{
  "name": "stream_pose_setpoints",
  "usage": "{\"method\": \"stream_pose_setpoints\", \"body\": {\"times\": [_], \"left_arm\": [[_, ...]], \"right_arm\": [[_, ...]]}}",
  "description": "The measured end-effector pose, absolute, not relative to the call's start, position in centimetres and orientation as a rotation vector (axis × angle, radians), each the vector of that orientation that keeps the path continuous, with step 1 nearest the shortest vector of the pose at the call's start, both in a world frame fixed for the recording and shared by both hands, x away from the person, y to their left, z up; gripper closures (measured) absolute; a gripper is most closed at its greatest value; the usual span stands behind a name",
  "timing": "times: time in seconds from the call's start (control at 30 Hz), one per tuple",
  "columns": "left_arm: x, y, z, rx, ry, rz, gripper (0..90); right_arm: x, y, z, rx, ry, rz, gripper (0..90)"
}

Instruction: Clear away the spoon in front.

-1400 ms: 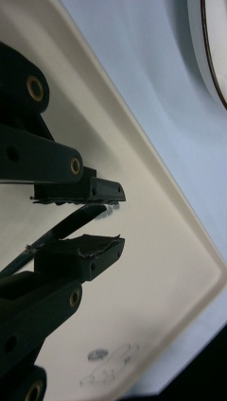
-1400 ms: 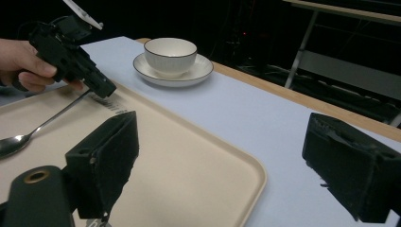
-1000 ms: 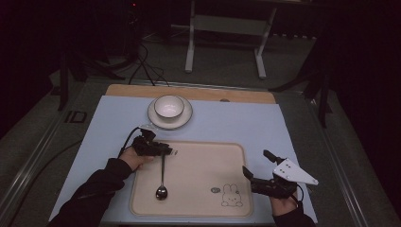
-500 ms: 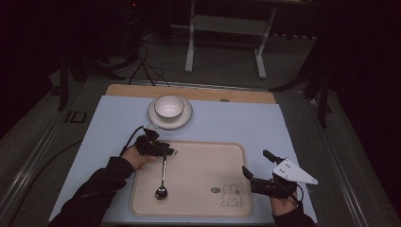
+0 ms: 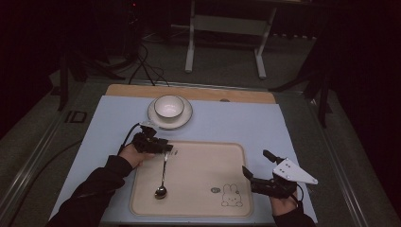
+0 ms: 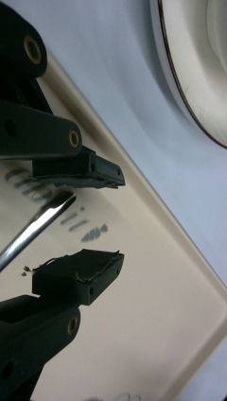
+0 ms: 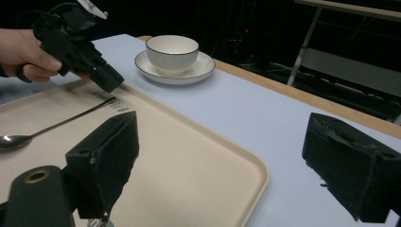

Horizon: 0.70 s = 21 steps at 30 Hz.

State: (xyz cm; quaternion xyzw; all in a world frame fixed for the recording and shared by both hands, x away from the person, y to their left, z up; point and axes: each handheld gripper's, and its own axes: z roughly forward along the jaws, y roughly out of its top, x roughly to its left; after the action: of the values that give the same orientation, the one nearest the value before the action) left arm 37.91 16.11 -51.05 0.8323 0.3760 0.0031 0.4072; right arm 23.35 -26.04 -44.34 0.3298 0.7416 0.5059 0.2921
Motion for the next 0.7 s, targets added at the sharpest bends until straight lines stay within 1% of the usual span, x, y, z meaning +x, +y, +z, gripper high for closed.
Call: {"method": "stream_pose_setpoints", "body": {"times": [0.2, 0.23, 0.3, 0.33, 0.37, 0.43, 0.47, 0.5, 0.53, 0.63, 0.7], "left_arm": [[37.5, 16.2, -50.1, 2.115, 0.945, 0.012, 55.8], [36.9, 16.2, -49.0, 2.122, 0.945, 0.068, 49.9], [36.6, 16.2, -48.4, 2.12, 0.951, 0.076, 43.7], [36.6, 16.2, -48.4, 2.12, 0.951, 0.076, 39.2], [36.4, 16.3, -47.9, 2.105, 0.962, 0.061, 35.1], [36.3, 16.5, -47.7, 2.089, 0.953, 0.019, 30.0], [36.3, 16.5, -47.7, 2.089, 0.953, 0.019, 26.5], [36.1, 16.5, -47.6, 2.095, 0.92, -0.016, 21.1], [36.0, 16.5, -47.5, 2.097, 0.915, -0.023, 17.7], [35.8, 16.4, -47.3, 2.102, 0.91, -0.032, 11.5], [35.6, 16.3, -47.1, 2.104, 0.904, -0.017, 3.5]], "right_arm": [[23.3, -26.0, -44.4, 0.881, 1.977, 1.347, 11.5], [23.4, -26.0, -44.4, 0.882, 1.976, 1.348, 11.6], [23.4, -26.0, -44.4, 0.883, 1.98, 1.345, 11.5], [23.4, -26.0, -44.4, 0.885, 1.982, 1.344, 11.6], [23.4, -26.0, -44.4, 0.886, 1.982, 1.346, 11.5], [23.4, -25.9, -44.4, 0.884, 1.982, 1.344, 11.5], [23.4, -26.0, -44.4, 0.884, 1.982, 1.344, 11.5], [23.5, -26.0, -44.4, 0.885, 1.982, 1.346, 11.5], [23.5, -25.9, -44.5, 0.887, 1.982, 1.345, 11.5], [23.5, -26.0, -44.5, 0.887, 1.982, 1.344, 11.5], [23.5, -26.0, -44.5, 0.886, 1.982, 1.345, 11.5]]}}
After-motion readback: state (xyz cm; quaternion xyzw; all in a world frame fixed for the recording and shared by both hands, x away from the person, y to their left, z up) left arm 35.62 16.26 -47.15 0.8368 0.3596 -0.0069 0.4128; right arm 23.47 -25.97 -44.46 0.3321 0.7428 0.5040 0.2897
